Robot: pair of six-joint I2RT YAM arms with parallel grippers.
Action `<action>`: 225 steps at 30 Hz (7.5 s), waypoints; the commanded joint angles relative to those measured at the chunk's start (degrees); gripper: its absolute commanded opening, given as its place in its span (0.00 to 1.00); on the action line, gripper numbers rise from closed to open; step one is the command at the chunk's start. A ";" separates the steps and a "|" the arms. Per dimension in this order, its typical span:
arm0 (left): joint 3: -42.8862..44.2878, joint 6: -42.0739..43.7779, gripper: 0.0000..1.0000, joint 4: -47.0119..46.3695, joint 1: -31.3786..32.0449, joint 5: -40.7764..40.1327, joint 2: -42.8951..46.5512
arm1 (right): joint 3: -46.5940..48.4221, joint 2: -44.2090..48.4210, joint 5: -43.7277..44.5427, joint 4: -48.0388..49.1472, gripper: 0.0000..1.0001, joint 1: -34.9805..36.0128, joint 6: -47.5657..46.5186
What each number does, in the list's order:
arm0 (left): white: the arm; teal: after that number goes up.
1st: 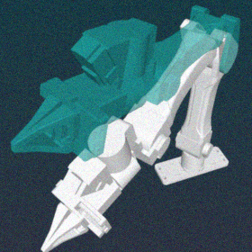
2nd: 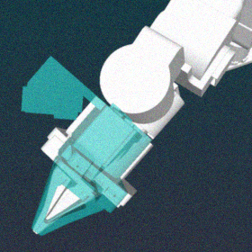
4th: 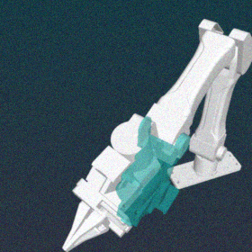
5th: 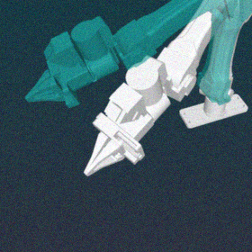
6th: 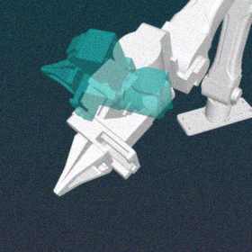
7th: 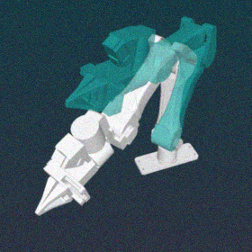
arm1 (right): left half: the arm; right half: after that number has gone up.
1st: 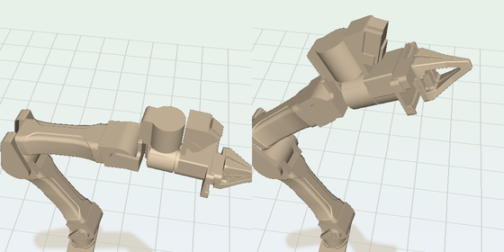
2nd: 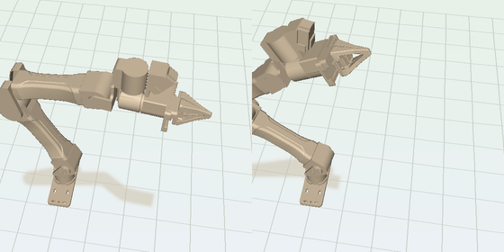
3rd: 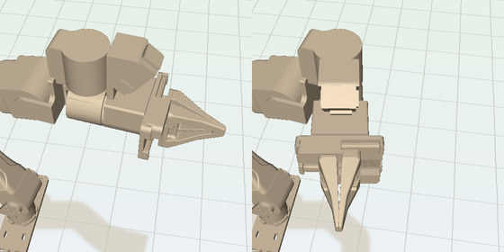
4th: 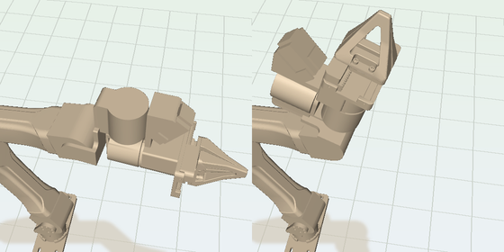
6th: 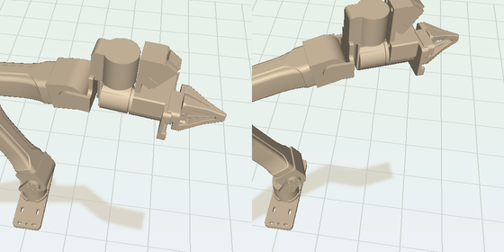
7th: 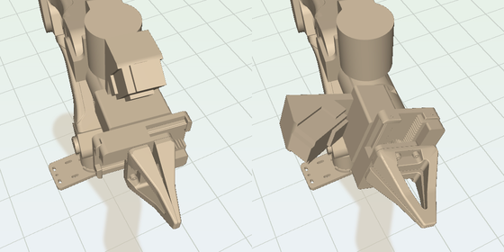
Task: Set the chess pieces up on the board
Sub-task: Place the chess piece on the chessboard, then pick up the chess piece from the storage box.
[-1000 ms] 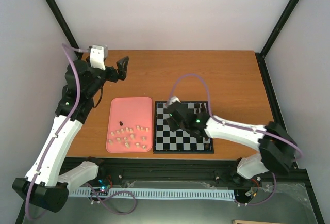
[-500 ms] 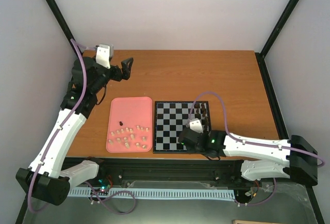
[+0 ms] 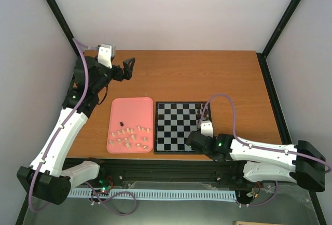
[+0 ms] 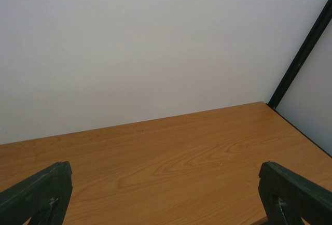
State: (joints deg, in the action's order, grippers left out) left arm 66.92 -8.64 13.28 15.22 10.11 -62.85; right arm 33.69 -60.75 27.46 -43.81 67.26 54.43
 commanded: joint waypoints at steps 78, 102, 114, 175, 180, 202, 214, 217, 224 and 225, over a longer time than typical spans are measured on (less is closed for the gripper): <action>2.12 0.21 1.00 -1.06 0.77 -0.68 -0.61 | -6.58 -3.81 -9.57 10.32 0.09 -12.51 -9.33; 2.25 0.21 1.00 -1.20 0.77 -0.62 -0.72 | -5.63 -4.51 -9.46 8.04 0.15 -12.52 -9.20; 2.25 0.38 1.00 -1.06 0.79 -0.86 -0.56 | -4.08 -2.51 -10.14 8.80 0.19 -12.51 -11.65; 0.41 0.61 1.00 3.05 0.90 -2.64 12.17 | 78.70 -75.00 -39.93 15.80 0.34 -5.69 -51.31; 0.42 0.71 1.00 2.95 0.88 -2.72 11.95 | 82.23 -78.00 -40.78 14.03 0.34 -5.72 -51.44; 0.32 1.12 1.00 2.46 0.86 -3.59 11.05 | 85.43 -80.18 -38.08 9.72 0.20 -5.83 -51.52; -0.03 1.13 1.00 2.52 0.87 -3.91 11.52 | 82.55 -77.78 -36.67 12.88 0.04 -6.25 -51.39; 0.06 1.21 1.00 2.48 0.86 -3.93 11.60 | 77.72 -73.38 -34.35 17.47 0.04 -6.39 -51.53; 0.06 1.26 1.00 2.40 0.86 -4.16 11.45 | 67.06 -61.33 -26.71 24.25 0.04 -7.70 -51.51; 0.06 1.26 1.00 2.38 0.86 -4.08 11.37 | 65.53 -59.64 -25.61 24.90 0.04 -7.87 -51.51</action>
State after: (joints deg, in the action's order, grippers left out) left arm 66.78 -8.60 16.38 15.81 6.50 -52.01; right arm 103.11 -129.16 -4.36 -24.88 60.34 3.40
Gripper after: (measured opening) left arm 0.998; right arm 0.078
